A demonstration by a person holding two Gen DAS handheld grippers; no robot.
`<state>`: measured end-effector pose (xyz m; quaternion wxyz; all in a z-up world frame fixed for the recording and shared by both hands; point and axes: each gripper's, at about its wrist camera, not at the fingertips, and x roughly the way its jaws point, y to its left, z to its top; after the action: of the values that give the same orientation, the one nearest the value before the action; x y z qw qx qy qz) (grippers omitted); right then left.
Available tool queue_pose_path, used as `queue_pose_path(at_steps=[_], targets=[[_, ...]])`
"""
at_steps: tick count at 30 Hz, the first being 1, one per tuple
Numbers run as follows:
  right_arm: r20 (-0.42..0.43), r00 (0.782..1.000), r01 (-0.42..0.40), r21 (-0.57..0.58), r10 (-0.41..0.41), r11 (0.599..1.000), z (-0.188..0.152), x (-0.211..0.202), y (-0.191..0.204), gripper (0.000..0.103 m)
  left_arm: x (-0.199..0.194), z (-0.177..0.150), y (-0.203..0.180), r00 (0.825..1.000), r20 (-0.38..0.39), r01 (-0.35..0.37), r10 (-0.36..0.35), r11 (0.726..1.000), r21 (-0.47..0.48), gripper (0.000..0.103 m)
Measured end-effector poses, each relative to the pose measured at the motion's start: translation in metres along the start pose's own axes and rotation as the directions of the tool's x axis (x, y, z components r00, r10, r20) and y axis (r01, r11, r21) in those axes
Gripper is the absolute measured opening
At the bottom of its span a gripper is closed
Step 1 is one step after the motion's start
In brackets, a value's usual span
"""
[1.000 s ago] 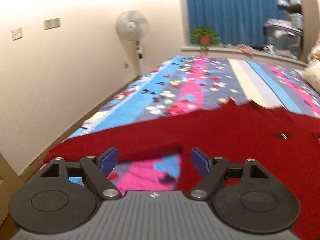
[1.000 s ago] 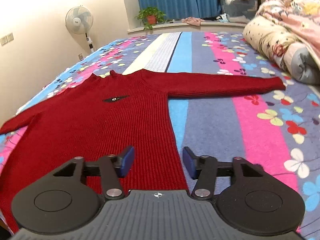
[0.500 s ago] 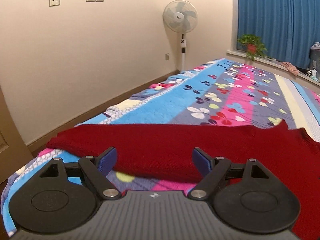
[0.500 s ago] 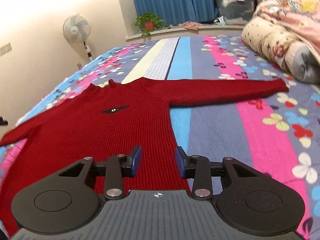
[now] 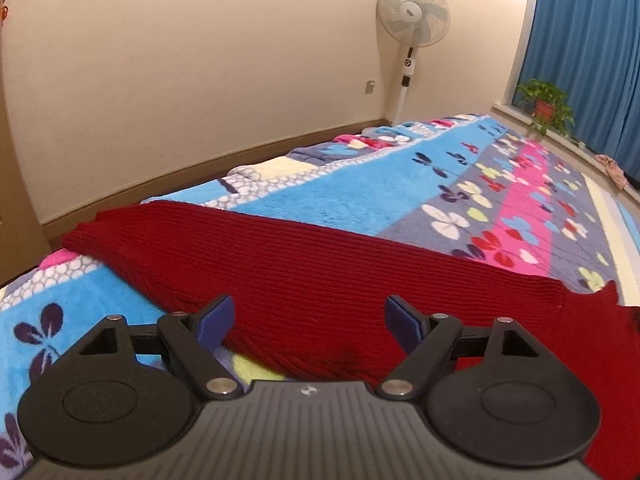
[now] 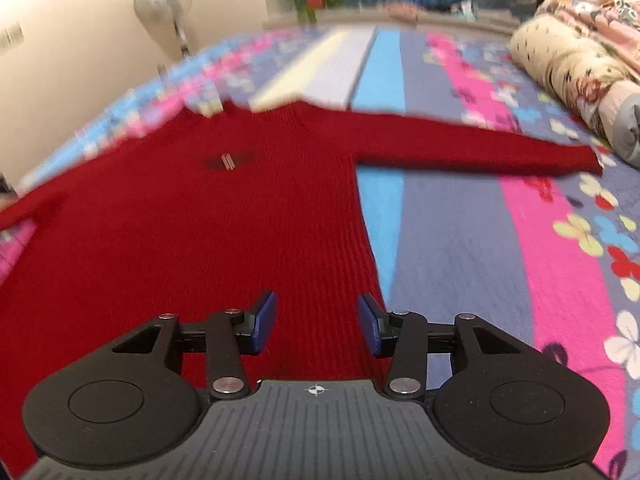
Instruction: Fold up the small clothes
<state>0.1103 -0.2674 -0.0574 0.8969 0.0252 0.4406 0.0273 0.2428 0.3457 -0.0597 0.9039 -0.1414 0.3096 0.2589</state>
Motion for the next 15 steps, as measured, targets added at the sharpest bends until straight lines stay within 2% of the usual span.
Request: queue_pose_path(at_steps=[1, 2, 4, 7, 12, 15], targets=[[-0.065, 0.998, 0.022, -0.013, -0.023, 1.000, -0.004, 0.010, -0.001, 0.047, 0.006, 0.000, 0.001, 1.000, -0.016, -0.008, 0.008, 1.000, 0.002, 0.085], [-0.079, 0.996, 0.034, -0.031, -0.036, 0.999, -0.007, 0.014, 0.000, 0.048, 0.015, -0.002, 0.001, 0.998, -0.060, -0.018, 0.018, 1.000, 0.009, 0.085], [-0.076, 0.996, 0.034, -0.056, -0.039, 0.998, -0.006, 0.014, 0.004, 0.050, 0.035, -0.009, 0.001, 0.984, -0.173, -0.046, 0.050, 0.999, 0.028, 0.084], [-0.084, 0.996, 0.031, -0.046, -0.034, 0.998, -0.004, 0.014, 0.003, 0.050, 0.036, -0.005, 0.003, 0.985, -0.164, -0.044, 0.045, 0.999, 0.006, 0.082], [-0.088, 0.995, 0.031, -0.048, -0.035, 0.998, -0.004, 0.015, 0.002, 0.050, 0.037, 0.001, 0.022, 0.986, -0.164, -0.027, 0.004, 0.990, -0.141, 0.081], [-0.088, 0.995, 0.031, -0.050, -0.035, 0.998, -0.003, 0.015, 0.002, 0.051, 0.038, 0.002, 0.018, 0.987, -0.162, -0.033, 0.015, 0.994, -0.108, 0.080]])
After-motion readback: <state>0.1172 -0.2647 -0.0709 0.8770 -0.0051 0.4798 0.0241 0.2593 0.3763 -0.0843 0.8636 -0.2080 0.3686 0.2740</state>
